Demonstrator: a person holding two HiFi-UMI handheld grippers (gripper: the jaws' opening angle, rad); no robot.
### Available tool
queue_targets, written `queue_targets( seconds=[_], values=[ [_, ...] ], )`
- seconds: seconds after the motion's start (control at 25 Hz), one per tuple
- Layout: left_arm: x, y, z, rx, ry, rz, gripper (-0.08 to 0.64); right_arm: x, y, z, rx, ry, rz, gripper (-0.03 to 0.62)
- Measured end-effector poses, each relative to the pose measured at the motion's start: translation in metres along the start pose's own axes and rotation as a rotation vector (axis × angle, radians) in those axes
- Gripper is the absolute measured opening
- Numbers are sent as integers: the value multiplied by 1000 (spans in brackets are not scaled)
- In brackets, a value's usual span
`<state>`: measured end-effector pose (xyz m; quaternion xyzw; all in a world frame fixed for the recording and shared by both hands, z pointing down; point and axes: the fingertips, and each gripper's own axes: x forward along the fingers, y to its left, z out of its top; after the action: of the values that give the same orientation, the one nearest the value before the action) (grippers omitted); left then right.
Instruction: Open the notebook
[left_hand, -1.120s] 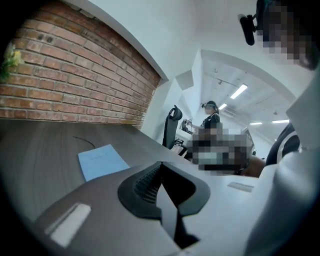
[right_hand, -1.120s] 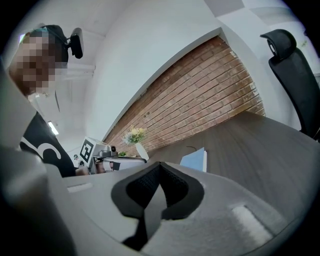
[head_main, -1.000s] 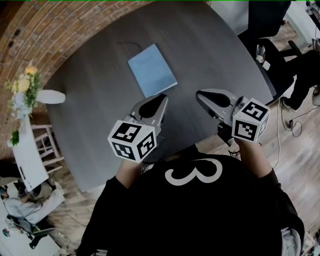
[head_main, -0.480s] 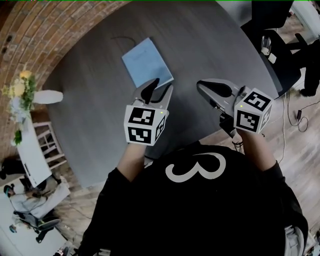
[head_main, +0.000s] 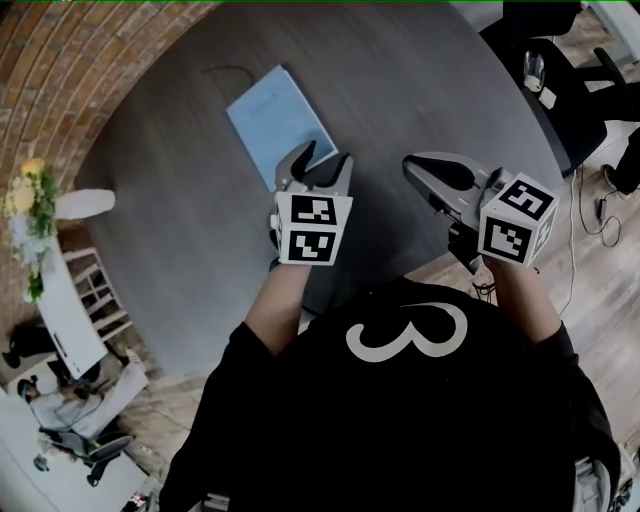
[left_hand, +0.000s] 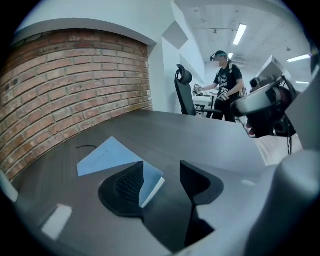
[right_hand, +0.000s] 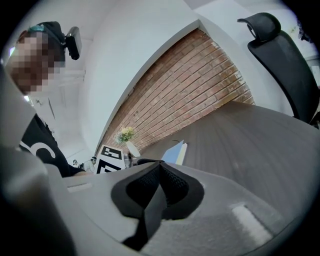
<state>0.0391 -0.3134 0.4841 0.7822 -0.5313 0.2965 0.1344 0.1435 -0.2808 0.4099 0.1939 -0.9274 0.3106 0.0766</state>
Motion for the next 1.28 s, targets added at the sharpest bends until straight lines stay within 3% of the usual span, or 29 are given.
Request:
queue_targets(
  seconds=[0.36,0.68,1.28],
  values=[
    [22,7,-12,94,57,131,261,-13,-9,-11,28,19,-20,0],
    [32,15,-17,141,80,187,249,-15,-14,-19,41,31,-23,2],
    [38,16,-23,169,120,159,219,-16,-20,-20,61,27,-32,0]
  ],
)
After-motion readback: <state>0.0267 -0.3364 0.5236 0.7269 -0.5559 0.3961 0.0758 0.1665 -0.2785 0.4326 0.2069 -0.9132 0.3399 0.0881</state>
